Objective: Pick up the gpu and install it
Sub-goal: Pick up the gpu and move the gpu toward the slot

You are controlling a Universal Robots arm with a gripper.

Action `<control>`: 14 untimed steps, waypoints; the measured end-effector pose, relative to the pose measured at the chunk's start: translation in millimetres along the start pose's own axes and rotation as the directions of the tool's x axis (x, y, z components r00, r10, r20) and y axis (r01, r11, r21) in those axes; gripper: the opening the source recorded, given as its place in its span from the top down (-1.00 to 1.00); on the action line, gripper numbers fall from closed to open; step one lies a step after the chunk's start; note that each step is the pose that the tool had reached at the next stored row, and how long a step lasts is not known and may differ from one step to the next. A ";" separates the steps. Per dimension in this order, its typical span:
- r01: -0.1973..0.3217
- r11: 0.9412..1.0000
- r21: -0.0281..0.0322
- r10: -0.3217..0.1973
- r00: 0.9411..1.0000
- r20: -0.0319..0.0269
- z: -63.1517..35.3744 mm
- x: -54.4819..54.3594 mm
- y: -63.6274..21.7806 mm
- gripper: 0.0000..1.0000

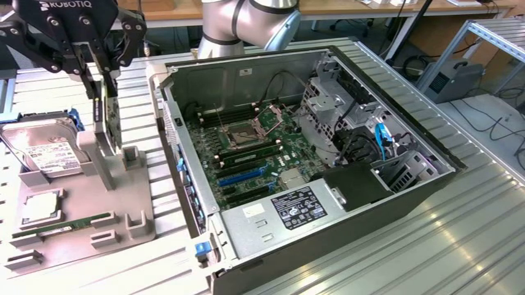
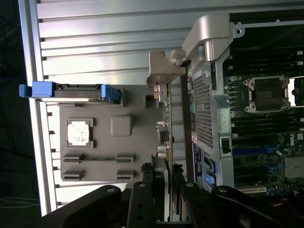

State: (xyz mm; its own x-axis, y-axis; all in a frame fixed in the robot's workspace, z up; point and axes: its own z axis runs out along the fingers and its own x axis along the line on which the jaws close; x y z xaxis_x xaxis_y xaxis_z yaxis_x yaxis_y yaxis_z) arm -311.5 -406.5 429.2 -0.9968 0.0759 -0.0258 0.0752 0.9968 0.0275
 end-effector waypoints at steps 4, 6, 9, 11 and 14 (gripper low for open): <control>0.000 1.000 0.000 0.000 1.000 0.000 0.2 -7.3 0.1 0.47; 0.000 1.000 0.000 0.000 1.000 0.000 0.3 -10.7 -0.1 0.47; 0.000 1.000 0.000 0.000 1.000 0.000 0.6 -16.2 -0.3 0.47; 0.000 1.000 0.000 0.000 1.000 0.000 0.9 -20.2 -0.5 0.47; 0.000 1.000 0.000 0.000 1.000 0.000 1.4 -27.6 -1.2 0.47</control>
State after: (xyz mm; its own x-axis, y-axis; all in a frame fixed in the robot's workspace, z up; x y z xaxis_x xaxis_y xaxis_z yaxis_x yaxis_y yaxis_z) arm -284.0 -409.7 428.4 -0.9968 0.0760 -0.0258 0.0753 0.9968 0.0271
